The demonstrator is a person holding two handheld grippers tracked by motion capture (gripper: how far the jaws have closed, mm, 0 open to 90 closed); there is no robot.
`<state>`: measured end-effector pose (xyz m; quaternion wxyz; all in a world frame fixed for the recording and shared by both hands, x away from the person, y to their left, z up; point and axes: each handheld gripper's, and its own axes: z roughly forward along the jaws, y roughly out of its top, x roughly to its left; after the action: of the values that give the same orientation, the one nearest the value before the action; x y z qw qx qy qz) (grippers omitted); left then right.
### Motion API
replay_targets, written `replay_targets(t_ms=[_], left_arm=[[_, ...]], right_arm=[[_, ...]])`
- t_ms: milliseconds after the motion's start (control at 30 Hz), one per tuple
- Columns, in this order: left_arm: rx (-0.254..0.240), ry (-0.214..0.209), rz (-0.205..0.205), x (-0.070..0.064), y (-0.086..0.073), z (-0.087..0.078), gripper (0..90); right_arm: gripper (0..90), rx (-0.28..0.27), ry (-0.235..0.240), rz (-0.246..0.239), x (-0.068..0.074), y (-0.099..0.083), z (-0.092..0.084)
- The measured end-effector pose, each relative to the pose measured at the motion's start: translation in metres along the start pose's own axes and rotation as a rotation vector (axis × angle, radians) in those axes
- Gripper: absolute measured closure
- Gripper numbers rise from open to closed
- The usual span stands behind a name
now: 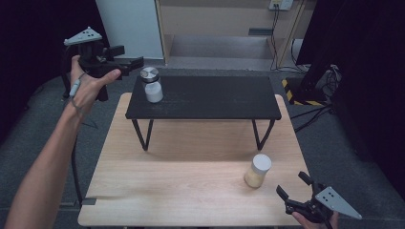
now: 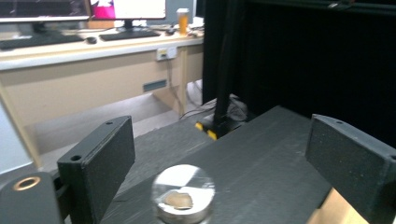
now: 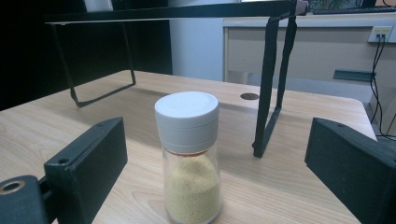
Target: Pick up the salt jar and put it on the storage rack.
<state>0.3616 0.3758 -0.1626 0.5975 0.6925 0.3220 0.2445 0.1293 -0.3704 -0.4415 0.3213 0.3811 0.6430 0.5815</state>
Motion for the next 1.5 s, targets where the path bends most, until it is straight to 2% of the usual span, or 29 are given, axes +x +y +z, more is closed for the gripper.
replay_targets(t_ms=[167,233,433,500,533,667,767,867,967,1067,1233,1300,1400,1500], left_arm=[[-0.012,-0.030,0.018,-0.007,-0.003,-0.014,7.2],[-0.030,-0.055,0.024,-0.012,-0.011,-0.027,7.3],[-0.043,-0.081,0.037,-0.018,-0.024,-0.045,7.2],[-0.051,-0.090,0.031,-0.020,-0.032,-0.053,7.1],[-0.044,-0.087,0.040,-0.022,-0.037,-0.059,7.1],[-0.057,-0.098,0.032,-0.024,-0.049,-0.067,6.6],[-0.061,-0.097,0.051,-0.030,-0.066,-0.074,6.3],[-0.050,-0.088,0.067,-0.033,-0.073,-0.076,6.3],[-0.043,-0.089,0.075,-0.036,-0.094,-0.076,6.1],[-0.026,-0.085,0.088,-0.039,-0.102,-0.075,5.2],[-0.011,-0.092,0.101,-0.044,-0.129,-0.069,3.9],[-0.012,-0.092,0.100,-0.044,-0.134,-0.068,3.7],[-0.005,-0.091,0.083,-0.046,-0.154,-0.063,3.7],[0.012,-0.081,0.081,-0.048,-0.163,-0.060,3.6]], right_arm=[[5.7,0.000,0.003,-0.002,0.000,0.000,0.000],[5.7,0.001,0.005,-0.004,0.001,0.001,0.000],[5.7,0.003,0.010,-0.007,0.002,0.001,0.001],[5.7,0.001,0.010,-0.007,0.002,0.001,0.001],[5.7,0.004,0.010,-0.010,0.002,0.001,0.001],[5.7,0.005,0.011,-0.010,0.003,0.002,0.001],[5.7,0.006,0.009,-0.012,0.004,0.002,0.002],[5.7,0.008,0.010,-0.013,0.004,0.002,0.002],[5.7,0.009,0.011,-0.015,0.005,0.002,0.002],[5.7,0.010,0.012,-0.014,0.005,0.002,0.003],[5.8,0.011,0.011,-0.014,0.006,0.002,0.003],[5.8,0.013,0.011,-0.014,0.006,0.002,0.003],[5.8,0.013,0.012,-0.015,0.006,0.002,0.003],[5.8,0.013,0.012,-0.016,0.006,0.002,0.003]])
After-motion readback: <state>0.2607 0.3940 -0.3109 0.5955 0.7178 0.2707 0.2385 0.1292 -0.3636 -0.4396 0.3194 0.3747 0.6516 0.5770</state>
